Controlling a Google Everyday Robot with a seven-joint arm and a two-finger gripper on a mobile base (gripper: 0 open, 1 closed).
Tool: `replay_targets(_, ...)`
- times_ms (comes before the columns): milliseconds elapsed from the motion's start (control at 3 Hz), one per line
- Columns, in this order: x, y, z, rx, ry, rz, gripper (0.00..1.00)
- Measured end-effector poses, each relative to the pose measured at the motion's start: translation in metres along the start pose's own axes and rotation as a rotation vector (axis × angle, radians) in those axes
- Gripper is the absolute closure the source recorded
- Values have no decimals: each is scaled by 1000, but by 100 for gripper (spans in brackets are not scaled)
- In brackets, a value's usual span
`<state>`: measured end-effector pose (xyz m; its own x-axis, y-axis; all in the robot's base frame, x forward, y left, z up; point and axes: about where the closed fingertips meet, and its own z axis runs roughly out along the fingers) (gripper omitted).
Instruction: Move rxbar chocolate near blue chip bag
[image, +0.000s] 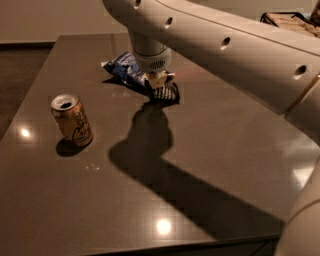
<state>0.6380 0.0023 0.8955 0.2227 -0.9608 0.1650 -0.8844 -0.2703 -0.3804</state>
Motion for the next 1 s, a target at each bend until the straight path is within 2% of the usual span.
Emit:
replay_targets(333, 2, -2, 1, 1, -1, 14, 12)
replay_targets(667, 2, -2, 1, 3, -1, 14, 0)
replay_targets(1000, 2, -2, 1, 3, -1, 14, 0)
